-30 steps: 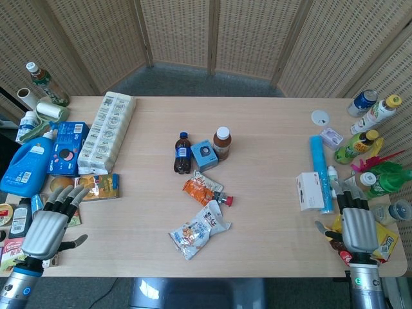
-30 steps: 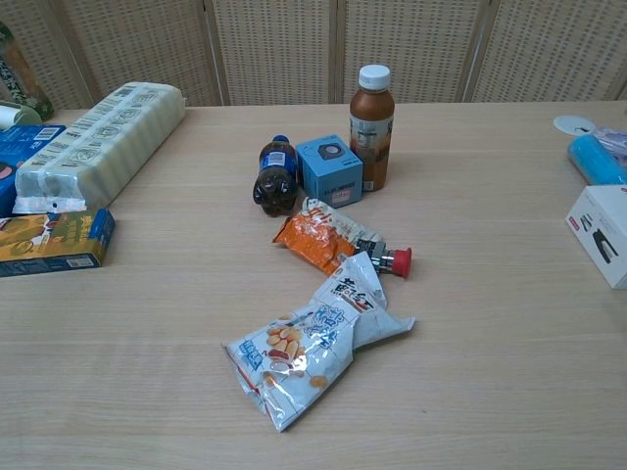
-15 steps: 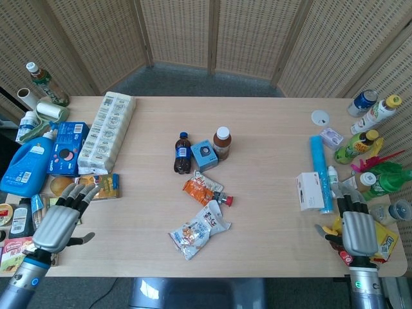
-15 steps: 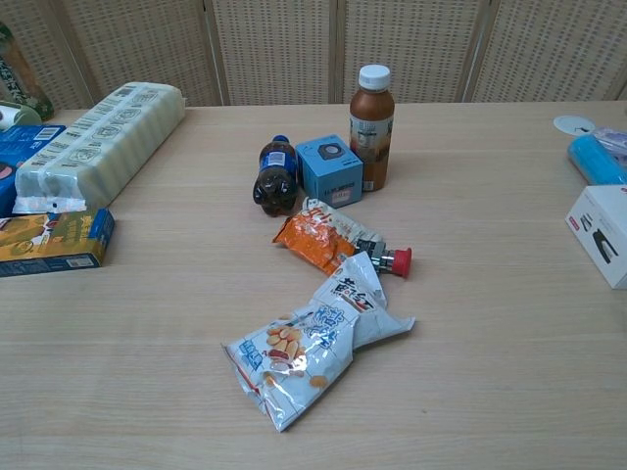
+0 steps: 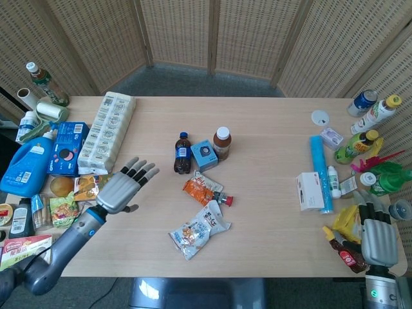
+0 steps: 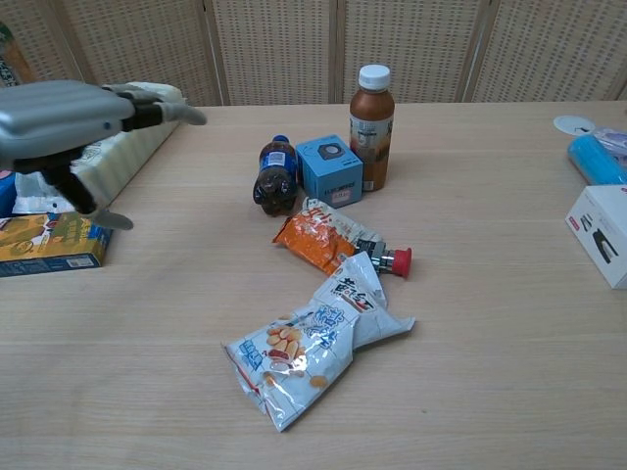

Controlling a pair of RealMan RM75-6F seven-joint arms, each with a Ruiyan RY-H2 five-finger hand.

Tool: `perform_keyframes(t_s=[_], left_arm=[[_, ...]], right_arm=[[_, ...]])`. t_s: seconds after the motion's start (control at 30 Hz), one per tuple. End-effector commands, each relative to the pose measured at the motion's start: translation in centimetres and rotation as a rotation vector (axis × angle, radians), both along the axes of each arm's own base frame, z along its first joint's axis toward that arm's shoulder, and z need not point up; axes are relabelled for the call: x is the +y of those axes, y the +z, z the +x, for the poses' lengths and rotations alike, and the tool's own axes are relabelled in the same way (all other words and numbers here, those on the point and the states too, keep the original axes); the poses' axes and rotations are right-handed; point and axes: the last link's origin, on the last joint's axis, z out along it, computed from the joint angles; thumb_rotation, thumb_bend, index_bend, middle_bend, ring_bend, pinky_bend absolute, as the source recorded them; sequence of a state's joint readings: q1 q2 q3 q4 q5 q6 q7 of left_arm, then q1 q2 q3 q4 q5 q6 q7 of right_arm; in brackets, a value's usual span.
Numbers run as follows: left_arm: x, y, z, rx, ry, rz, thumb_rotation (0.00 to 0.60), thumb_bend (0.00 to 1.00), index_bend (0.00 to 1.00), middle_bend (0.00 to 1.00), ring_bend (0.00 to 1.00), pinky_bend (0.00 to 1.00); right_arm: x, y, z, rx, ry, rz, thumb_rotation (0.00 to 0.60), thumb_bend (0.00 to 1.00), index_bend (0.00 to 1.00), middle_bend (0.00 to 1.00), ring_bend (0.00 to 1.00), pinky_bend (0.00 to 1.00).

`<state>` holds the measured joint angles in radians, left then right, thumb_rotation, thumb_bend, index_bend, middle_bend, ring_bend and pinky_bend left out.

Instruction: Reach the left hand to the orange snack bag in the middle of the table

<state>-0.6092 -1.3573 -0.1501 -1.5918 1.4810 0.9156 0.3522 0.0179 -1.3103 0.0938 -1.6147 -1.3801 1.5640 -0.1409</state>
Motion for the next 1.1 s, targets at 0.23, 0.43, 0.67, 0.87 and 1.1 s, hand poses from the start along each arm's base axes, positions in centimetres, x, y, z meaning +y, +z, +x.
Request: perform_keyframes(t_s=[0.23,0.43,0.67,0.87,1.1], left_arm=[[4.0,-6.6,5.2,0.096,-0.192,-0.089,0.600,0.20,0.00,0.00,0.00,0.00],[4.8,-9.4,6.3,0.114,-0.209,-0.121,0.600,0.20,0.00,0.00,0.00,0.00],[5.4,-12.3,6.4,0.126,-0.173,-0.150,0.600,0.20,0.00,0.00,0.00,0.00],[5.7,-13.9,6.9,0.139,-0.182,-0.153,0.600,0.20,0.00,0.00,0.00,0.00],[6.2,-15.4,7.8,0.147,-0.181,-0.147,0.600,0.20,0.00,0.00,0.00,0.00]], right_arm=[[1.4,1.5,-1.2,0.016,-0.063,-0.047,0.563,0.17,0.00,0.00,0.00,0.00],[1.4,1.4,-1.2,0.021,-0.073,-0.045,0.563,0.17,0.00,0.00,0.00,0.00],[1.4,1.5,-1.4,0.022,-0.084,-0.049,0.561,0.17,0.00,0.00,0.00,0.00],[1.6,1.6,-1.8,0.022,-0.103,-0.054,0.559,0.17,0.00,0.00,0.00,0.00],[1.8,1.7,-1.9,0.025,-0.115,-0.058,0.561,0.17,0.00,0.00,0.00,0.00]])
